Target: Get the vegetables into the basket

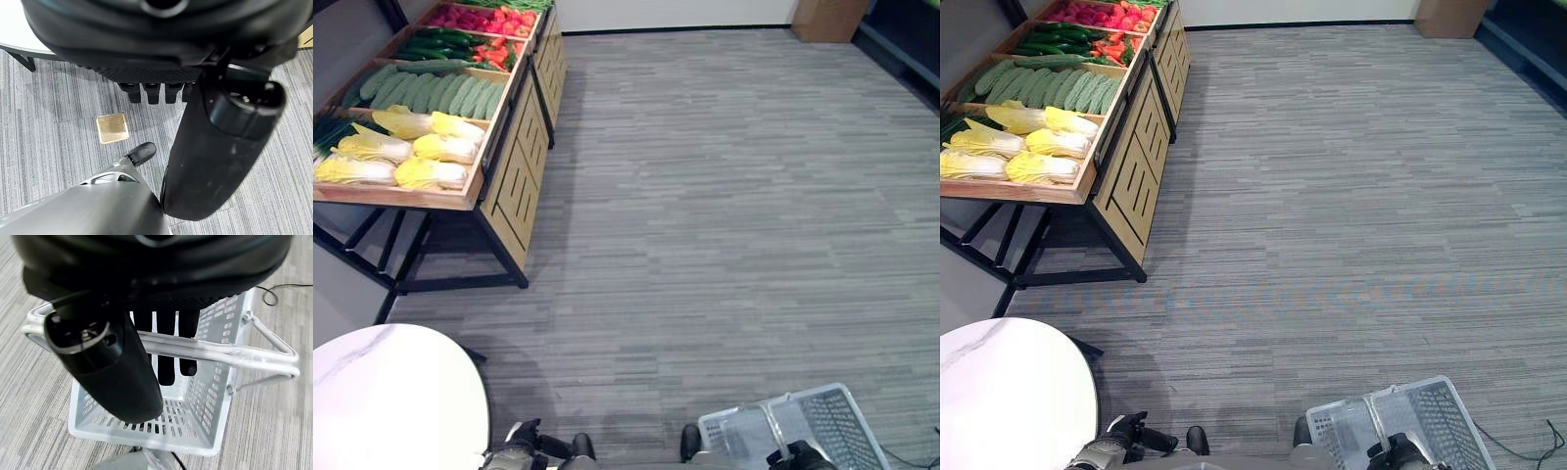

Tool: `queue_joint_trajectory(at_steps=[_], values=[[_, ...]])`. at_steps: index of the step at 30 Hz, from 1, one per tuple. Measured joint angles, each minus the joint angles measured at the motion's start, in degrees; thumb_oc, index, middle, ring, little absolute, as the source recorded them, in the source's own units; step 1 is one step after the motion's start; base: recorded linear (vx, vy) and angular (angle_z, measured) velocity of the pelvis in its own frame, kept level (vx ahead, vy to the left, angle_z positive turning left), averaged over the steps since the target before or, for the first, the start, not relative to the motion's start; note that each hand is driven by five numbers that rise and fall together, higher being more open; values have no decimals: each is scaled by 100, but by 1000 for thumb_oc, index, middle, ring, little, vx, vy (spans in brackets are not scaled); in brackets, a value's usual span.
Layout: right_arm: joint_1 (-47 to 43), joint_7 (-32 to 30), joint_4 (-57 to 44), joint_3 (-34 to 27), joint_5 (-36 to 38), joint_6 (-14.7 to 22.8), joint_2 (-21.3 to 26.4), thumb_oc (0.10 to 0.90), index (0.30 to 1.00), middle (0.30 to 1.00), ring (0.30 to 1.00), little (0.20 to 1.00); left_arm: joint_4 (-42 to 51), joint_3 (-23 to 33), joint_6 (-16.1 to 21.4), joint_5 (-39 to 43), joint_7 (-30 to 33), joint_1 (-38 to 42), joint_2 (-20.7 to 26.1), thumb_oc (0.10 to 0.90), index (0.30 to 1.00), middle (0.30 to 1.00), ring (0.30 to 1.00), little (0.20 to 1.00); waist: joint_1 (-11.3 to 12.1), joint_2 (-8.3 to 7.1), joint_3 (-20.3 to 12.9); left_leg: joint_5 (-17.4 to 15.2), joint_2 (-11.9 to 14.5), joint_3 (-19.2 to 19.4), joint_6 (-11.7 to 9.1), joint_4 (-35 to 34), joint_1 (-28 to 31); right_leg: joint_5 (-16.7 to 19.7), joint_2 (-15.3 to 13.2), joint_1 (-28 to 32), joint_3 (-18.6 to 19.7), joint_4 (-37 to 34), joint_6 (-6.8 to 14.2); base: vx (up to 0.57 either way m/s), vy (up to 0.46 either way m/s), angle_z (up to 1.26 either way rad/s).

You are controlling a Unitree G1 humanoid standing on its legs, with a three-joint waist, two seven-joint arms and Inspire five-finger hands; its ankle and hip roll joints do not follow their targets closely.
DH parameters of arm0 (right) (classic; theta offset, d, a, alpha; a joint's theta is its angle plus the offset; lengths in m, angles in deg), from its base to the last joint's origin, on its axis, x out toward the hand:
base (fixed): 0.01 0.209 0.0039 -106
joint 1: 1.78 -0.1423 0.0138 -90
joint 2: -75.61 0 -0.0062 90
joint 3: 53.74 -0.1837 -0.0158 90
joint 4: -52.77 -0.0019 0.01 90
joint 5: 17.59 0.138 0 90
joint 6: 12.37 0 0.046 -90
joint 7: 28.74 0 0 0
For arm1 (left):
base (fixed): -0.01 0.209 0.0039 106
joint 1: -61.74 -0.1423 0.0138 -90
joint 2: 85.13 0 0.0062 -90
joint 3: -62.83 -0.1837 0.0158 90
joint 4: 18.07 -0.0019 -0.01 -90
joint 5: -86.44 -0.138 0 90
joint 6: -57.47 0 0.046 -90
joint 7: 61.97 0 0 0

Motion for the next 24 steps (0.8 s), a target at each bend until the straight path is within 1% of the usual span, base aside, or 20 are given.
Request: queue_joint_trajectory(at_steps=[4,5,7,9,10,11,12,13,14,15,16,17,18,19,20,21,22,23,24], values=[[3,10,-66,-24,17,-1,-6,400,300,300,300,300,8,9,8,0,0,4,3,900,1000,1000,1000,1000,4,-59,37,-12,-37,3,7,1,-8,0,-35,-10,3,1,6,20,89,0],[4,7,-65,-38,133,5,-4,400,300,300,300,300,-4,9,11,0,0,6,5,900,1000,1000,1000,1000,4,-97,61,-26,-76,8,23,1,-38,-1,-76,-39,9,2,29,-23,129,1],[-20,3,-69,-131,151,7,-3,400,300,300,300,300,1,2,12,1,-3,40,7,900,1000,1000,1000,1000,1,-120,83,-38,-133,8,42,1,-86,10,-125,-90,15,3,55,-23,174,-1],[-177,-28,-67,-161,222,10,25,400,300,300,300,300,71,-34,8,4,-4,187,32,900,1000,1000,1000,1000,-7,-195,137,-124,-265,97,149,1,-270,-3,-256,-447,150,226,113,11,183,-21],[-324,-44,-98,-278,285,12,24,400,300,300,300,300,115,-41,7,2,-10,253,57,900,1000,1000,1000,1000,-30,-248,304,-137,-371,153,296,-1,-273,-35,-405,-628,276,489,159,64,239,-37],[-406,-33,-113,-274,350,32,-24,400,300,300,300,300,123,-34,26,3,-10,336,91,900,1000,1000,1000,1000,-68,-394,491,-263,-527,194,342,-34,-244,-12,-524,-817,358,857,193,111,284,-34],[-529,-40,-126,-282,378,39,-20,400,300,300,300,300,109,-51,25,2,-12,417,92,900,1000,1000,1000,1000,-103,-375,648,-286,-488,218,381,-39,-221,-20,-556,-1053,427,1322,204,86,140,-22],[-641,-51,-227,-307,385,40,-33,400,300,300,300,300,116,-202,14,0,-4,532,129,900,1000,1000,1000,1000,-160,-385,847,-306,-523,231,473,-42,-137,16,-623,-1393,514,2012,263,196,61,-15],[-668,-48,-264,-341,390,28,-57,400,300,300,300,300,139,-328,21,-4,-5,541,160,900,1000,1000,1000,1000,-157,-384,899,-343,-558,279,567,-41,-39,-96,-743,-1637,590,2460,461,330,-41,-6],[-595,-28,-277,-331,390,26,-81,400,300,300,300,300,142,-409,22,-21,4,557,199,900,1000,1000,1000,1000,-168,-385,900,-392,-589,263,618,-43,22,-124,-756,-1659,599,2424,489,342,-41,-12],[-548,-35,-340,-268,385,9,-126,400,300,300,300,300,75,-417,29,-135,34,553,248,900,1000,1000,1000,1000,-157,-396,916,-450,-619,285,594,-38,49,-179,-756,-1713,595,2222,528,349,-147,-11],[-539,-62,-391,-231,385,10,-153,400,300,300,300,300,-8,-298,23,-143,73,576,225,900,1000,1000,1000,1000,-178,-450,899,-481,-627,296,576,-44,33,-176,-744,-1691,495,1473,561,299,-174,2],[-486,-131,-464,-224,385,27,-192,400,300,300,300,300,-152,-143,-9,-159,163,586,225,900,1000,1000,1000,1000,-272,-454,912,-511,-630,205,542,-36,0,7,-786,-1756,429,454,696,324,-201,35],[-440,-166,-473,-225,386,15,-198,400,300,300,300,300,-310,-135,13,-225,222,571,243,900,1000,1000,1000,1000,-347,-468,912,-537,-621,81,503,-43,40,82,-836,-1739,195,-9,654,270,-242,70],[-278,-149,-457,-217,426,8,-288,400,300,300,300,300,-382,-108,14,-226,262,411,269,900,1000,1000,1000,1000,-364,-547,872,-622,-581,-31,372,-46,276,110,-853,-1688,-98,55,625,144,-162,74],[-183,-133,-457,-144,427,24,-338,400,300,300,300,300,-366,-85,30,-225,282,314,252,900,1000,1000,1000,1000,-353,-609,832,-686,-570,-126,277,-46,375,98,-843,-1601,-110,273,571,178,-220,82],[-116,-111,-397,-86,424,1,-372,400,300,300,300,300,-370,-85,30,-226,300,292,250,900,1000,1000,1000,1000,-357,-575,794,-748,-476,-310,139,-44,475,386,-758,-1554,17,496,257,171,-147,80],[-77,-102,-376,-92,423,0,-341,400,300,300,300,300,-366,-93,23,-224,308,264,131,900,1000,1000,1000,1000,-359,-371,698,-750,-222,-411,85,-39,450,468,-493,-1546,22,599,133,225,-158,52],[-185,-110,-286,-111,419,-2,-323,400,300,300,300,300,-339,-78,23,-219,304,209,55,900,1000,1000,1000,1000,-272,-245,644,-703,-25,-388,76,-24,463,369,-257,-1527,-9,616,-24,204,-134,17]])
